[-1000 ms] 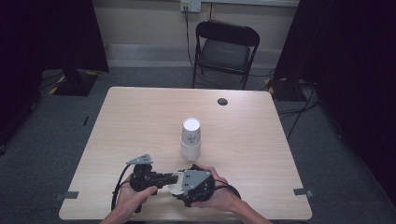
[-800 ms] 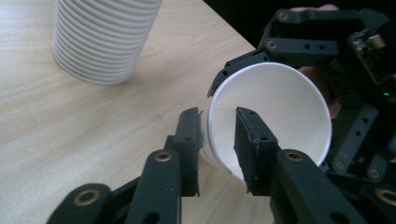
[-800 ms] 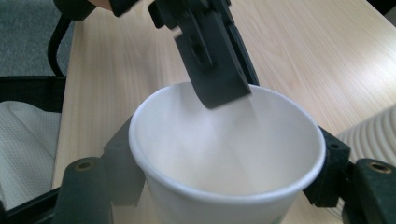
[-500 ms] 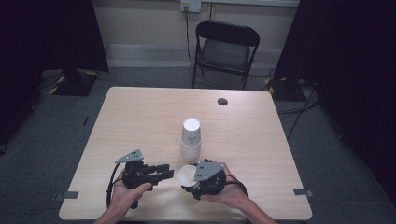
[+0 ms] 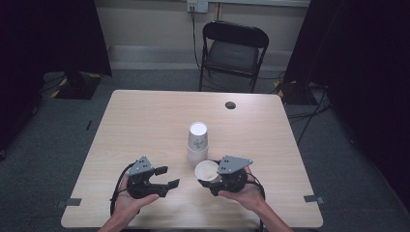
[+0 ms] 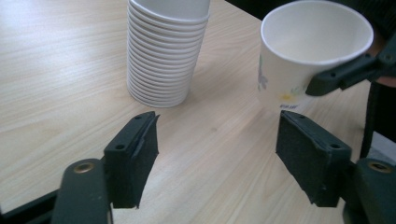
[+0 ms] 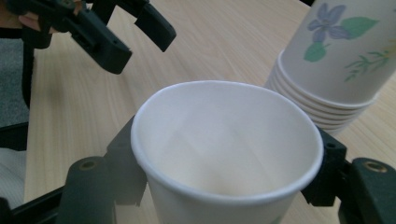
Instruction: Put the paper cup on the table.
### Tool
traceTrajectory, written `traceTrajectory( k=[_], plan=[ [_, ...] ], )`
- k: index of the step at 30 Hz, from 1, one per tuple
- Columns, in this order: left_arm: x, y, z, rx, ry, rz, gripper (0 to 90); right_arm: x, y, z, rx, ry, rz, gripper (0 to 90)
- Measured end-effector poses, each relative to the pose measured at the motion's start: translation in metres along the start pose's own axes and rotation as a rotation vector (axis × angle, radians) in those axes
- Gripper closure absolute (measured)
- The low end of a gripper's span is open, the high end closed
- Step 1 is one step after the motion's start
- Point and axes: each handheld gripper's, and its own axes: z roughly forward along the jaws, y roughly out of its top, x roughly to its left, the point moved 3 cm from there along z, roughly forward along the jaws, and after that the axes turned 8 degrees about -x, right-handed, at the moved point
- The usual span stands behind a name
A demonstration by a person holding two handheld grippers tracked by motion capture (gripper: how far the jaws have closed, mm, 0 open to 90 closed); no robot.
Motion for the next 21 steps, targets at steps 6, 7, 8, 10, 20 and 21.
traceTrajectory(
  k=[6, 7, 8, 10, 20, 21],
  plan=[
    [0.003, -0.002, -0.001, 0.01, 0.023, 0.041, 22.8, -0.009, 0.0, -0.005, 0.001, -0.044, 0.021, 31.2],
    [0.004, -0.002, -0.001, 0.008, 0.023, 0.042, 22.3, -0.011, 0.0, -0.006, -0.001, -0.054, 0.025, 31.2],
    [0.005, -0.002, -0.001, 0.006, 0.022, 0.033, 21.9, -0.013, 0.0, -0.008, -0.002, -0.063, 0.029, 31.2],
    [0.008, -0.002, -0.001, 0.007, 0.042, 0.036, 21.9, -0.016, 0.0, -0.01, -0.012, -0.075, 0.041, 31.2],
    [0.016, -0.005, -0.003, 0.009, 0.072, 0.078, 16.1, -0.037, -0.002, -0.02, -0.028, -0.125, 0.094, 30.9],
    [0.016, -0.006, -0.002, 0.019, 0.081, 0.084, 15.9, -0.04, -0.002, -0.021, -0.028, -0.131, 0.097, 30.9]
  ],
)
